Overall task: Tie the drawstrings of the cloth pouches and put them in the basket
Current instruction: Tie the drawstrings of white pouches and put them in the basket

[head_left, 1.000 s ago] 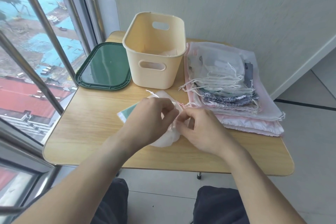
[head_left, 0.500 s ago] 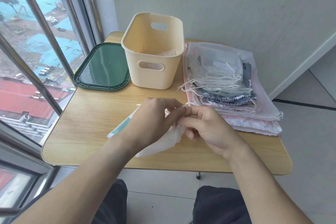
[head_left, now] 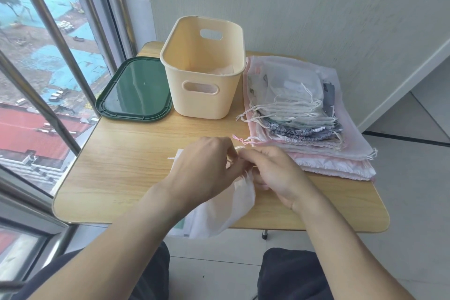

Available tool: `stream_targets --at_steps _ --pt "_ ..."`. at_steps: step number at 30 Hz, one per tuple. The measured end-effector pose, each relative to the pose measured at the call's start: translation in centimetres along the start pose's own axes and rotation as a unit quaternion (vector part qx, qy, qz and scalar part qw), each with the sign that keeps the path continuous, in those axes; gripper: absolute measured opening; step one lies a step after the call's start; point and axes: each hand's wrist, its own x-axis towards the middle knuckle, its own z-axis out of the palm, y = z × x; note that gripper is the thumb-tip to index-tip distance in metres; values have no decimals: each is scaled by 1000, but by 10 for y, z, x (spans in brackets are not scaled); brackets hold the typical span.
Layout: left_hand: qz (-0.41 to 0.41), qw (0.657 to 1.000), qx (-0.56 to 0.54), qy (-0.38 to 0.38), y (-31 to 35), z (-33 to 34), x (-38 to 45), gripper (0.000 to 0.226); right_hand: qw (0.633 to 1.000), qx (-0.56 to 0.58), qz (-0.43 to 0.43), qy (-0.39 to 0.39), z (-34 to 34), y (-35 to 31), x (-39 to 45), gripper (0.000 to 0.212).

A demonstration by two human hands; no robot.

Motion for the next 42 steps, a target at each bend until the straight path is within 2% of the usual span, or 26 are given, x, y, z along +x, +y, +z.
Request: stream_targets --at_steps 3,7,9,11,13,17,21,25,27,31,36,42 --pt "-69 994 -60 -58 0 -4 1 50 999 0 -31 21 1 -2 -2 40" --pt "-119 960 -203 -151 -5 -14 3 43 998 13 -54 17 -1 -3 -2 33" --pt "-132 947 -243 -165 -7 -16 2 36 998 23 -62 15 -4 -1 -1 34" --pt "-132 943 -262 -154 -10 -13 2 41 997 23 -79 5 -8 0 0 35" --pt "-129 953 -243 -123 -8 -8 1 44 996 8 -94 -4 -9 1 0 33" --pt "-117 977 -162 -71 0 -7 0 25 992 -41 -121 17 -7 3 0 29" --pt "-102 994 -28 11 3 -5 -1 17 986 -65 -145 41 0 4 2 28" --pt "-103 991 -53 61 5 -4 2 17 990 15 -136 47 13 3 0 26" --pt "-88 993 -59 56 3 -5 2 17 991 61 -112 47 17 3 -2 24" --pt "26 997 9 68 -1 -6 -2 18 989 107 -72 77 13 -1 -1 20" --pt "114 992 19 54 -3 -12 1 11 991 103 -40 71 5 -3 -1 27" --pt "124 992 -17 14 -4 -13 -1 16 995 81 -34 39 -2 -2 -1 22"
